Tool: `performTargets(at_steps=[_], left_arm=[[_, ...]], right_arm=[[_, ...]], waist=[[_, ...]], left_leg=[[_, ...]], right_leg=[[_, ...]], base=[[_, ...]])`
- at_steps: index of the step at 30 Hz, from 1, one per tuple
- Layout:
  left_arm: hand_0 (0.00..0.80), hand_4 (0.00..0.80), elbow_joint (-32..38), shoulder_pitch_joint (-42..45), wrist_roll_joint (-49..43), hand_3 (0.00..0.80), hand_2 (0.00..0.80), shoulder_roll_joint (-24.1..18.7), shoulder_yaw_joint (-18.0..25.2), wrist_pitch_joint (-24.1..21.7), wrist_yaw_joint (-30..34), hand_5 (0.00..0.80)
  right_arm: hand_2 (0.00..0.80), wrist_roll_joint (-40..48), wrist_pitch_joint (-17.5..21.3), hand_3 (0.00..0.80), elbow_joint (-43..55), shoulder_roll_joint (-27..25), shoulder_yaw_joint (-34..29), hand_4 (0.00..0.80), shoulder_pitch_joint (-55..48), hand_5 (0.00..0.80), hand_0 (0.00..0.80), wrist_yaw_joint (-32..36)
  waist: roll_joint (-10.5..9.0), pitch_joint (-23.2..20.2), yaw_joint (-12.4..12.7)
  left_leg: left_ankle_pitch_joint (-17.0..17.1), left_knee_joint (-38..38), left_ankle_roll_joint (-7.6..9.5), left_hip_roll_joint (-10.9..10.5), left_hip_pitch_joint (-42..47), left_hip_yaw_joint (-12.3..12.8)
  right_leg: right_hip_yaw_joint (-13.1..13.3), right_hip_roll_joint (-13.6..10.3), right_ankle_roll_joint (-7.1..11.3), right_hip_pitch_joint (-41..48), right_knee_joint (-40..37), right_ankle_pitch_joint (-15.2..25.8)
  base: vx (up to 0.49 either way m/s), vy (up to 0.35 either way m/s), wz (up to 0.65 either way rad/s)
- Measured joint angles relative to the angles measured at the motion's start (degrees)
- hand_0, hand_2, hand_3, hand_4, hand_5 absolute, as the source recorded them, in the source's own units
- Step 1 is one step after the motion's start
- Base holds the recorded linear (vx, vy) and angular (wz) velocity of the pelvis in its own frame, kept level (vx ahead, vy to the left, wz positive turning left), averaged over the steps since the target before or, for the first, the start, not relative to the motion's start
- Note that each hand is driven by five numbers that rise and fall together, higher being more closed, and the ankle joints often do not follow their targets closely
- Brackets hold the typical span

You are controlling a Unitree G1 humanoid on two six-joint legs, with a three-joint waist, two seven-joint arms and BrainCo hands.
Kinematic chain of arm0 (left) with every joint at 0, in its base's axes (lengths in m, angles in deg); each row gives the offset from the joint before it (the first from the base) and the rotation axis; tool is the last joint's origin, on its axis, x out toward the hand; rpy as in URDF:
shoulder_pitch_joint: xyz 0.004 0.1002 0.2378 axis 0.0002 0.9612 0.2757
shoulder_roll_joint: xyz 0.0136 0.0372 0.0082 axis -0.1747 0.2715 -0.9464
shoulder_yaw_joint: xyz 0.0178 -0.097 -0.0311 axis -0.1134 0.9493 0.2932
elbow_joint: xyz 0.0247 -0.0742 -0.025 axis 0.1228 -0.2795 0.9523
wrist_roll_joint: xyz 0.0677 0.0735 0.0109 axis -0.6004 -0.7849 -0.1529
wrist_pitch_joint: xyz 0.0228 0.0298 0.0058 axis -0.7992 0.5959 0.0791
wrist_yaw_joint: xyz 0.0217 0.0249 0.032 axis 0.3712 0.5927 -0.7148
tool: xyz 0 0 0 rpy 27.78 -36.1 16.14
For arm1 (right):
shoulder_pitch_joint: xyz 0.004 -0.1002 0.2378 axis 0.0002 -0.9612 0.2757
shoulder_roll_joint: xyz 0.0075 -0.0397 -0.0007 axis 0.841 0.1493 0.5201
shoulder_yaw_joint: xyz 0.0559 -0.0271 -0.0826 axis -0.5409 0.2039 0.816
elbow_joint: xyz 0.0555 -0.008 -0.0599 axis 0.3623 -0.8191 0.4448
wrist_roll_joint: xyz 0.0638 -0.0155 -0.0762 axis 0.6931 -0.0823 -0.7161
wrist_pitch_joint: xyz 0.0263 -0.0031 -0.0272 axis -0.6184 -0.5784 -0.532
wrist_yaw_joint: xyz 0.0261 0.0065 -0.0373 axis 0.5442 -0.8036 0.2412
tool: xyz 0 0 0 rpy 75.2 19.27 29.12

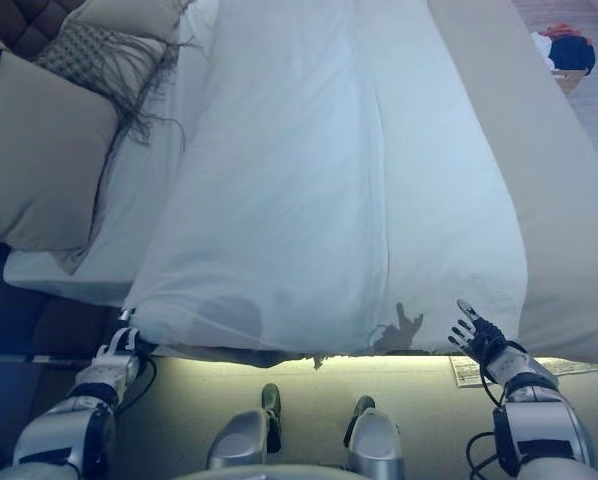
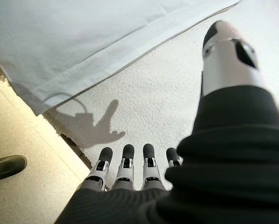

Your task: Make the bed neatly

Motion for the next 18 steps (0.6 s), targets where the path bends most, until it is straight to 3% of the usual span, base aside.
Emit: performTargets(at_steps=[12,18], left_arm=[[0.800,0.800,0.15,-1.69,-0.17,0.800,0.800,-0.60,-0.01,1.70,-0.53,0.800],[0.800,0.800,1.75,-0.62,-0.32,0.800,0.800,-3.04,0.08,3.08,-1.51,0.800]], right_arm=[[0.000,0.17,0.11,0.000,0.54,-0.50,0.19,0.000,0.24,0.000,0.000,0.74],[0.000,1.02,0.28,0.000,1.22,-0.09,0.62,0.000,-0.74,0.000,0.000,1.31]], waist=[[-0.06,0.04,1.41],[-0.43,0.08,1.45]], left_leg=[[-1.21,2.87,0.49,0.24,-3.06,-0.03],[-1.14,1.73,0.61,0.07,-2.84,0.07]], right_leg=[[0.11,0.05,0.13,-1.59,-0.37,0.52],[-0.02,1.50,0.38,-0.50,-3.90,2.52]], base=[[-0.041,0.041,0.00],[0.045,-0.003,-0.03]])
